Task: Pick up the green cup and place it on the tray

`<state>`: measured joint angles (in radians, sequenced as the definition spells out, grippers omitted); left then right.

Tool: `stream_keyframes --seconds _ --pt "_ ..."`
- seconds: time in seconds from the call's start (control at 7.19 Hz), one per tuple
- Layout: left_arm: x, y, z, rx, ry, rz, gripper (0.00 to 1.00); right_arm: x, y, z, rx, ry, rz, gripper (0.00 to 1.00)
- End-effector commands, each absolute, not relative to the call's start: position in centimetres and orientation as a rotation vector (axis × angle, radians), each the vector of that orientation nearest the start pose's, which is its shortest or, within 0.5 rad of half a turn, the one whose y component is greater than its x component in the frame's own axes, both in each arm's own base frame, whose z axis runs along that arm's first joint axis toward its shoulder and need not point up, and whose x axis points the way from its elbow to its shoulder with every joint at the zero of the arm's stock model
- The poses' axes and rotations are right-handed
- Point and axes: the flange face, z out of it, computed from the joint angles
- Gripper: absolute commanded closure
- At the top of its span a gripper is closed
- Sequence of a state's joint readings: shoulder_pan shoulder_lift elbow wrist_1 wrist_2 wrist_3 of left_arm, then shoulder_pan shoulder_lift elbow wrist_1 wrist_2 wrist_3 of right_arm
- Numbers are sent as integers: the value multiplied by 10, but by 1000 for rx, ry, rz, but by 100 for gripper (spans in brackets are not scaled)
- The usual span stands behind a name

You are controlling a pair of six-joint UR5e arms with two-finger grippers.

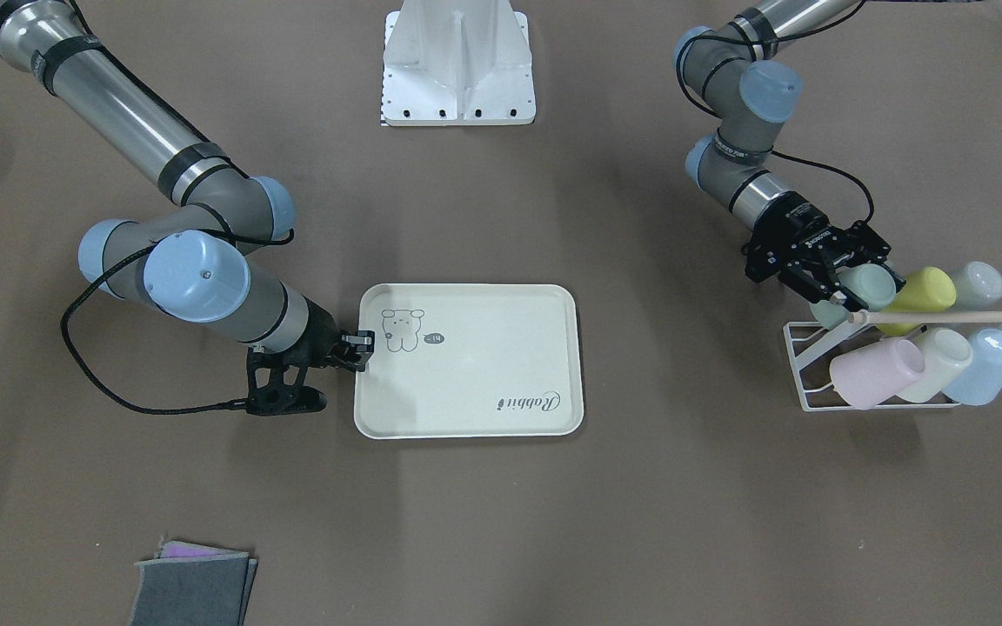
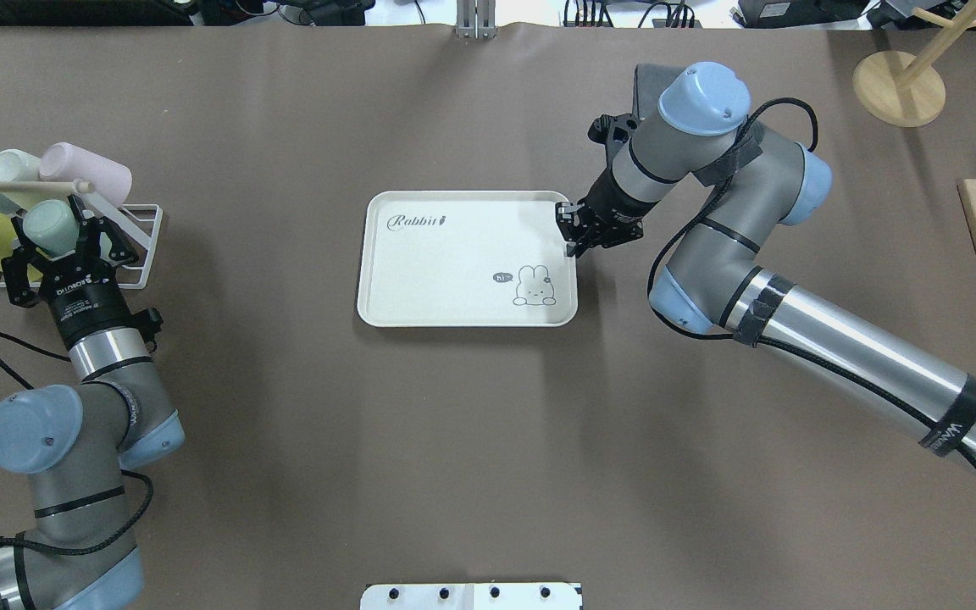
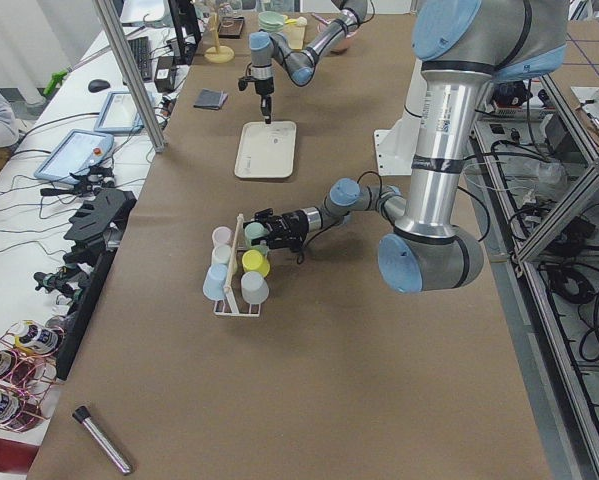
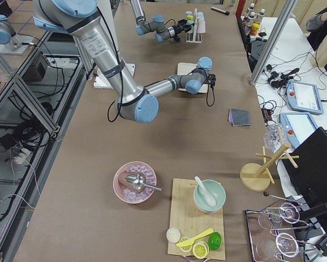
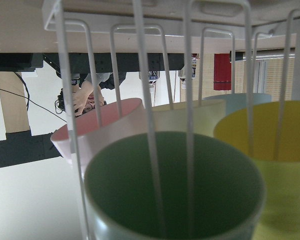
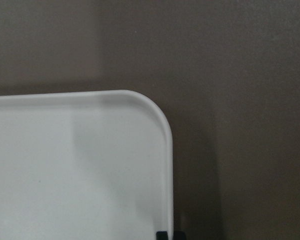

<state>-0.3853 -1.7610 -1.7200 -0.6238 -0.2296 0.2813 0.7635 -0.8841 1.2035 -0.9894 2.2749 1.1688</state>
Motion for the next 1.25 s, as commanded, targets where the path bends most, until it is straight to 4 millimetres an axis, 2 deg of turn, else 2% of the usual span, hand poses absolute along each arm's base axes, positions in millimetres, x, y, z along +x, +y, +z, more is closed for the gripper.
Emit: stream_keyframes --seconds 0.0,0.14,0.28,0.42,0.7,0.97,1.11 --pt "377 -400 493 97 -1570 1602 83 -504 -577 338 -76 -1073 9 100" --pt "367 -395 480 89 -1547 1599 83 -504 -577 338 -75 -1073 9 68" --pt "359 -392 469 93 -1544 1597 83 -504 -577 340 -76 -1072 10 27" --pt "344 -386 457 95 -1542 1595 83 -504 -577 339 -75 -1073 9 0" --pt "328 -378 436 61 -1512 1603 82 -493 -586 337 -62 -1077 24 0" --pt "313 -370 403 103 -1455 1573 80 -470 -603 339 -40 -1076 47 0" --pt "307 -360 394 120 -1290 1528 80 -451 -615 346 -30 -1072 71 0"
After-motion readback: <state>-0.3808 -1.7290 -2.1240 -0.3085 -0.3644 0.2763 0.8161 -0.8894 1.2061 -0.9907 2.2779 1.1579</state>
